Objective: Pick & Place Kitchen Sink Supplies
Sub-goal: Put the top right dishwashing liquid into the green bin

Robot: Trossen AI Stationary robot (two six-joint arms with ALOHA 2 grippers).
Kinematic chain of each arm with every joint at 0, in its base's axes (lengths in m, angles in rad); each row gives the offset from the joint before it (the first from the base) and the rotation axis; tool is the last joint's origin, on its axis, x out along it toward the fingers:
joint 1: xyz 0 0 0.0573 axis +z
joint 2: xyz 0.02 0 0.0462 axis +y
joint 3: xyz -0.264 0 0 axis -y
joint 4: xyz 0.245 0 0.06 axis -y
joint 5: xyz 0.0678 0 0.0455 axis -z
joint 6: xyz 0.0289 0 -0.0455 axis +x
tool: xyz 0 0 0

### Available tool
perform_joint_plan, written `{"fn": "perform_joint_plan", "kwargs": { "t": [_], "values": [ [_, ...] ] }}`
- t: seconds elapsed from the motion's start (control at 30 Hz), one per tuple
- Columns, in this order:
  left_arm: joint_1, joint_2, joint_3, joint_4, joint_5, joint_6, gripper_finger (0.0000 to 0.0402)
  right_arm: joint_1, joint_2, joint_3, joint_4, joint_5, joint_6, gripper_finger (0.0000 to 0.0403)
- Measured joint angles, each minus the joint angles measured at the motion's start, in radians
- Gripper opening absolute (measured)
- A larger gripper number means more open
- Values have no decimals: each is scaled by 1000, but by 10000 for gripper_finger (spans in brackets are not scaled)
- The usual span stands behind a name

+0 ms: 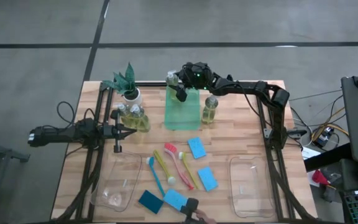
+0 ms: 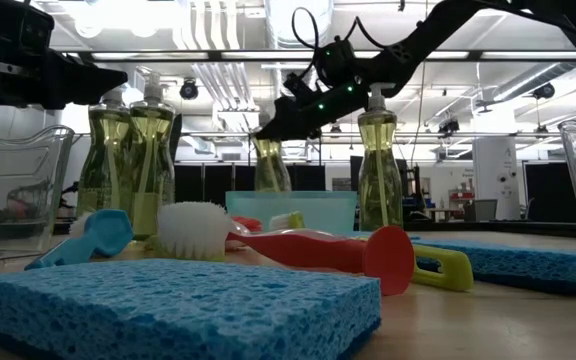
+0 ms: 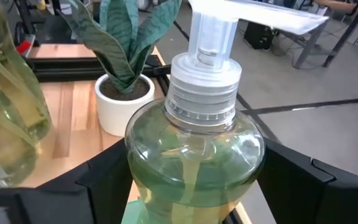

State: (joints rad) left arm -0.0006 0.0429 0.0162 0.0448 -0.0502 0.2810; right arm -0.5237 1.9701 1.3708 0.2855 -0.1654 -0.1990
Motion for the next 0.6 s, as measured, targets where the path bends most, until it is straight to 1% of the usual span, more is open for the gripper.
{"fn": "perform_joint_plan", "kwargs": {
  "t": [0.23,0.37,0.47,0.6],
  "values": [
    [0,0,0,0,0,0,0,-1,0,14,-44,-4,-80,290],
    [0,0,0,0,0,0,0,-8,-1,24,-50,-38,-95,288],
    [0,0,0,0,3,0,0,-18,-5,25,-53,-42,-119,288],
    [0,0,0,0,3,0,0,-48,-11,26,-51,-109,-116,288]
  ]
}}
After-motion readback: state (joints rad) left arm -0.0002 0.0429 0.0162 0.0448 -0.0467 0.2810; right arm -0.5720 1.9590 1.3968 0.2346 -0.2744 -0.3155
